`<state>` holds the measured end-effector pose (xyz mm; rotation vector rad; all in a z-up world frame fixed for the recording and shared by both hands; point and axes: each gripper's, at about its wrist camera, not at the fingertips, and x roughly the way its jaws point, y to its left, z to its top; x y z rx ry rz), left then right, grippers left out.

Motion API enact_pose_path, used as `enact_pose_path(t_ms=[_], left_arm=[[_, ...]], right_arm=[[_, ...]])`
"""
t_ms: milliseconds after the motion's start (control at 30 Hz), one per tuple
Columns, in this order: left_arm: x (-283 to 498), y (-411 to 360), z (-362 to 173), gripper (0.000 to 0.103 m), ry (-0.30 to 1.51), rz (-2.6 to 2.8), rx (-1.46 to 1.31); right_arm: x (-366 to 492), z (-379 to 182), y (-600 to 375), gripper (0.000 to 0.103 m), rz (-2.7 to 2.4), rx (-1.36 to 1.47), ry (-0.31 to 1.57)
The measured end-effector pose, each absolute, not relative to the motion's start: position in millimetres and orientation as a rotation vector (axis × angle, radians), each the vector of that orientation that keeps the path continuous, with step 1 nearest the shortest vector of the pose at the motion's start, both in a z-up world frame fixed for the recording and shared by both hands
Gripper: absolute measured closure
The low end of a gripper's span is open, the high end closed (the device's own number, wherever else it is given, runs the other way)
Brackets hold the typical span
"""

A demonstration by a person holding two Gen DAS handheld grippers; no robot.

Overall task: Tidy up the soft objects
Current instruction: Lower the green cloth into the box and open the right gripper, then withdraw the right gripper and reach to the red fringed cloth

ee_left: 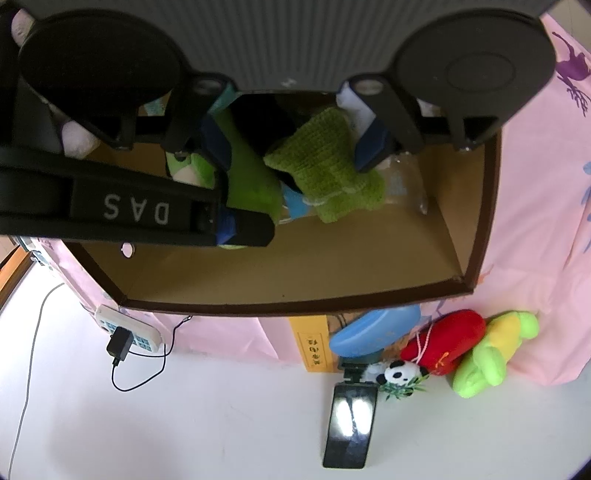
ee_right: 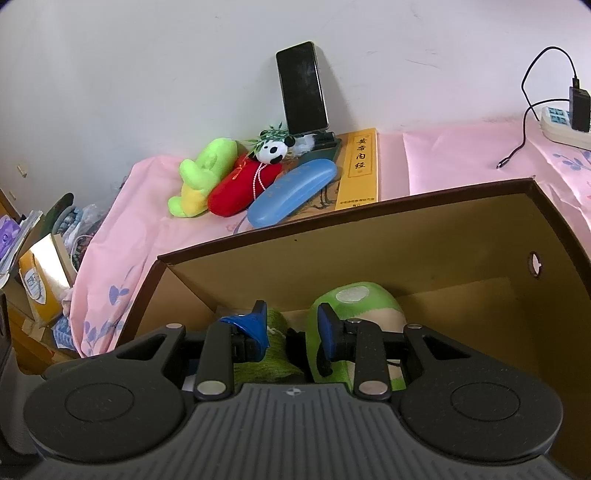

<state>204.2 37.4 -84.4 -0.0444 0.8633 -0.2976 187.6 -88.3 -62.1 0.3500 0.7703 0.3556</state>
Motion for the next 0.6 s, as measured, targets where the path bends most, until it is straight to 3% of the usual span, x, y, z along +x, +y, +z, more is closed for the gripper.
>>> enact_pose_path(t_ms=[433,533,600], left_arm=[[193.2,43.9,-67.8,0.029,0.861,-0.264,-0.075],[181.6,41.3,-55.5,0.026,0.831,-0.222,-0.040],[174.5,43.2,-48.2,0.016,0.817,-0.215,-0.042]], right_arm=[[172.8,-51.3,-85.9,0.090,0.326,0.277,0.745],[164.8,-46.9,-90.4,0.090,0.326,0.282,0.740],[160.0,-42.7,-93.1,0.090,0.338,0.286,0.740]])
